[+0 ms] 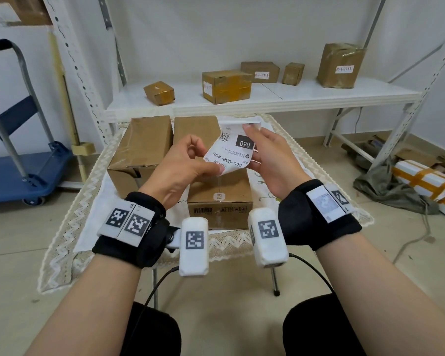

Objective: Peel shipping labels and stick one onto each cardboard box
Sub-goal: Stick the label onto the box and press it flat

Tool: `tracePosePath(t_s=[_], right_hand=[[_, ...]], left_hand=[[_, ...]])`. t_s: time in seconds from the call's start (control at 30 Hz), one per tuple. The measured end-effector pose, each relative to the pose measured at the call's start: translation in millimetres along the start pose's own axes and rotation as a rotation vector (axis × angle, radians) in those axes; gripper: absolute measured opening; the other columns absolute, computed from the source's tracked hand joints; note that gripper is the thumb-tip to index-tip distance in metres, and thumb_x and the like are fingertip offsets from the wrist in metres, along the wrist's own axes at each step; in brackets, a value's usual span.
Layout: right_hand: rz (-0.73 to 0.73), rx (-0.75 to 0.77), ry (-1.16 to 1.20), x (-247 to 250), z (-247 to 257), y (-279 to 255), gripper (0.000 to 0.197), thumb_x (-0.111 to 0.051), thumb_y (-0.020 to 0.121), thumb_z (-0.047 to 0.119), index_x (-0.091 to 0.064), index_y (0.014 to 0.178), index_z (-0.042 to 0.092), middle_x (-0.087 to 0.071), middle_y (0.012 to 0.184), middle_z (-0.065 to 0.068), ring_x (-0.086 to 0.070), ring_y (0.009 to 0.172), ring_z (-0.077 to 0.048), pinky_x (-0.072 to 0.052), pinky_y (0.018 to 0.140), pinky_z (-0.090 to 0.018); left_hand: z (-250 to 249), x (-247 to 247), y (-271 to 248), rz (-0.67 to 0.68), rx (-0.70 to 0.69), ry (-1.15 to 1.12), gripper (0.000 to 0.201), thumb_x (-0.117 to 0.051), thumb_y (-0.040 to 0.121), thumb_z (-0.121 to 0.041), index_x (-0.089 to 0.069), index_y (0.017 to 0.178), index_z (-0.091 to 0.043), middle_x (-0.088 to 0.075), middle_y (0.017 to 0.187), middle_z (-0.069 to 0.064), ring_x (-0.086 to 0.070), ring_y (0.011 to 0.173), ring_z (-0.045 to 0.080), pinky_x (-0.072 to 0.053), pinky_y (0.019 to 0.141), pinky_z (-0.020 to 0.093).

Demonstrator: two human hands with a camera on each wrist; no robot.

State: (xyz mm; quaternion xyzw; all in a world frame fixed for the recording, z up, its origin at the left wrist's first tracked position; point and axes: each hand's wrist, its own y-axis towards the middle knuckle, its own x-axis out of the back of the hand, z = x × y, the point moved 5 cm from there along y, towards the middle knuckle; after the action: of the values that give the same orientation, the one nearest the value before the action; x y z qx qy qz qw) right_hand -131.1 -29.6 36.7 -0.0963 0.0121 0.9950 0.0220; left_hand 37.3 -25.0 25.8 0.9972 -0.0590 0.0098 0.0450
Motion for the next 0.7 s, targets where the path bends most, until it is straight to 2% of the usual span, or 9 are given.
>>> tracePosePath(t_s=[0.07,0.13,0.2,0.27,0.37,0.47,0.6,0.7], right_hand=[[-0.011,0.01,0.007,0.3,0.1,0.0,0.031,-0.058,0.103,0.031,-0.066,0.121,0.008,-0.076,0.11,-0.012,-0.074,0.101,-0.027,-0.055,0.078,-0.032],[-0.026,0.012,0.012,0.8,0.3,0.5,0.03,-0.058,0.103,0.031,-0.064,0.118,0.006,-0.077,0.104,-0.01,-0.075,0.094,-0.026,-0.057,0.074,-0.029],[-0.05,0.011,0.019,2.4,0.9,1.3,0.023,-0.059,0.102,0.03,-0.061,0.111,0.008,-0.075,0.098,-0.009,-0.073,0.084,-0.022,-0.059,0.067,-0.026],[-0.081,0.014,0.04,5.2,1.2,2.5,0.023,-0.061,0.101,0.03,-0.057,0.108,0.009,-0.071,0.092,-0.01,-0.07,0.076,-0.02,-0.06,0.066,-0.027],[-0.097,0.025,0.051,8.4,0.6,3.6,0.022,-0.063,0.1,0.029,-0.058,0.109,0.01,-0.064,0.084,-0.009,-0.064,0.069,-0.019,-0.058,0.065,-0.026],[-0.093,0.033,0.003,8.4,-0.6,4.0,0.027,-0.064,0.1,0.029,-0.063,0.117,0.009,-0.065,0.087,-0.007,-0.063,0.074,-0.018,-0.056,0.064,-0.023],[-0.034,0.042,-0.039,3.5,1.5,3.5,0.035,-0.06,0.101,0.037,-0.068,0.118,0.008,-0.069,0.096,-0.006,-0.065,0.083,-0.016,-0.057,0.072,-0.024],[0.057,0.069,-0.07,-5.2,3.8,0.2,0.031,-0.061,0.1,0.032,-0.07,0.119,0.009,-0.071,0.102,-0.007,-0.067,0.087,-0.016,-0.056,0.076,-0.025]], left_hand=[[1.5,3.8,4.2,-0.024,0.007,-0.04,0.046,-0.07,0.079,0.021,-0.046,0.089,-0.017,-0.063,0.095,0.007,-0.073,0.105,0.027,-0.06,0.076,0.031],[1.9,6.5,7.6,-0.04,0.012,-0.082,0.047,-0.067,0.079,0.022,-0.046,0.091,-0.018,-0.061,0.094,0.007,-0.072,0.109,0.029,-0.058,0.074,0.027],[3.3,8.4,9.8,-0.055,0.021,-0.111,0.049,-0.066,0.079,0.023,-0.044,0.092,-0.019,-0.067,0.107,0.015,-0.071,0.11,0.03,-0.057,0.069,0.024],[4.7,12.1,9.8,-0.09,0.026,-0.116,0.05,-0.065,0.079,0.022,-0.043,0.094,-0.02,-0.069,0.116,0.019,-0.07,0.11,0.03,-0.053,0.066,0.023],[6.1,17.9,10.4,-0.131,0.032,-0.126,0.047,-0.066,0.081,0.019,-0.046,0.096,-0.021,-0.068,0.106,0.012,-0.065,0.101,0.028,-0.05,0.072,0.026],[7.0,20.1,10.0,-0.152,0.046,-0.133,0.038,-0.071,0.083,0.01,-0.05,0.096,-0.02,-0.067,0.095,0.004,-0.064,0.091,0.023,-0.05,0.076,0.028],[7.4,18.8,9.0,-0.153,0.04,-0.123,0.03,-0.077,0.084,-0.002,-0.053,0.089,-0.02,-0.066,0.094,0.008,-0.059,0.085,0.021,-0.047,0.07,0.024],[6.5,17.0,8.7,-0.153,0.027,-0.115,0.027,-0.076,0.087,-0.006,-0.054,0.091,-0.021,-0.067,0.095,0.005,-0.062,0.088,0.019,-0.048,0.068,0.024]])
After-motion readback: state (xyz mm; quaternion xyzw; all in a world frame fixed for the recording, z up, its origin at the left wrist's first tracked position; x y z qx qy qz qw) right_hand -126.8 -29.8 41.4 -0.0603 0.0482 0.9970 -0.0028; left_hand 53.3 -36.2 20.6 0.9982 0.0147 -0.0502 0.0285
